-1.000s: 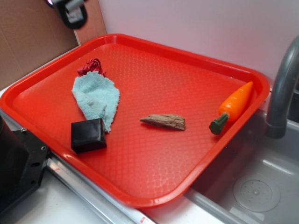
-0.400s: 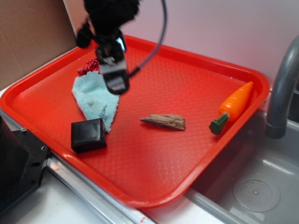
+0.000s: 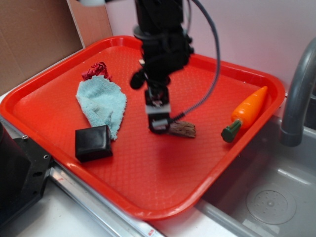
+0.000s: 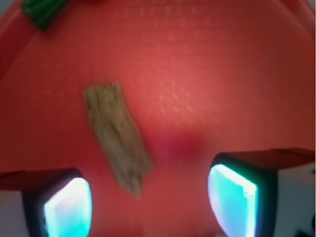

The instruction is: Grab the wood chip.

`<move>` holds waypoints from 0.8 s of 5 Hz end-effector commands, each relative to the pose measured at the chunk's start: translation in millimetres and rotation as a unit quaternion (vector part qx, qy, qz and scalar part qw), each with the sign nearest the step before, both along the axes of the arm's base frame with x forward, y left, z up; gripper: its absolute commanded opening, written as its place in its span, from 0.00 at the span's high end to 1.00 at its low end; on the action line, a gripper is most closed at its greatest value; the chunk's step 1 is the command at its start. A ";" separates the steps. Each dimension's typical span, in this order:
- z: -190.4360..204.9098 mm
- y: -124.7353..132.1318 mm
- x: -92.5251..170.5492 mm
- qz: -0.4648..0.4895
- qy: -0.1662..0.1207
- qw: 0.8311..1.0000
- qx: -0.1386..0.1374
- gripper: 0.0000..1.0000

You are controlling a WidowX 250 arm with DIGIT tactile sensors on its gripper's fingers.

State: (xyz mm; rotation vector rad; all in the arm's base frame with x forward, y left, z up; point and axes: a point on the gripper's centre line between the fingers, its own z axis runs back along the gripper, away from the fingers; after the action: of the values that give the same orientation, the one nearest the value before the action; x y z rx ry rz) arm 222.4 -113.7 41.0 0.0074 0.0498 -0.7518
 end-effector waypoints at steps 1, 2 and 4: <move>-23.7 -13.1 -0.4 -0.060 -0.004 0.998 -0.004 0.00; -25.5 -8.9 3.2 -0.067 -0.003 0.998 -0.016 0.52; -17.4 0.8 12.4 -0.029 0.009 1.000 -0.002 1.00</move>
State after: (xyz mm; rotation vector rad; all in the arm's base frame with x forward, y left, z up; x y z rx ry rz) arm 239.4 -112.5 20.8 -0.0008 0.0836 -0.8034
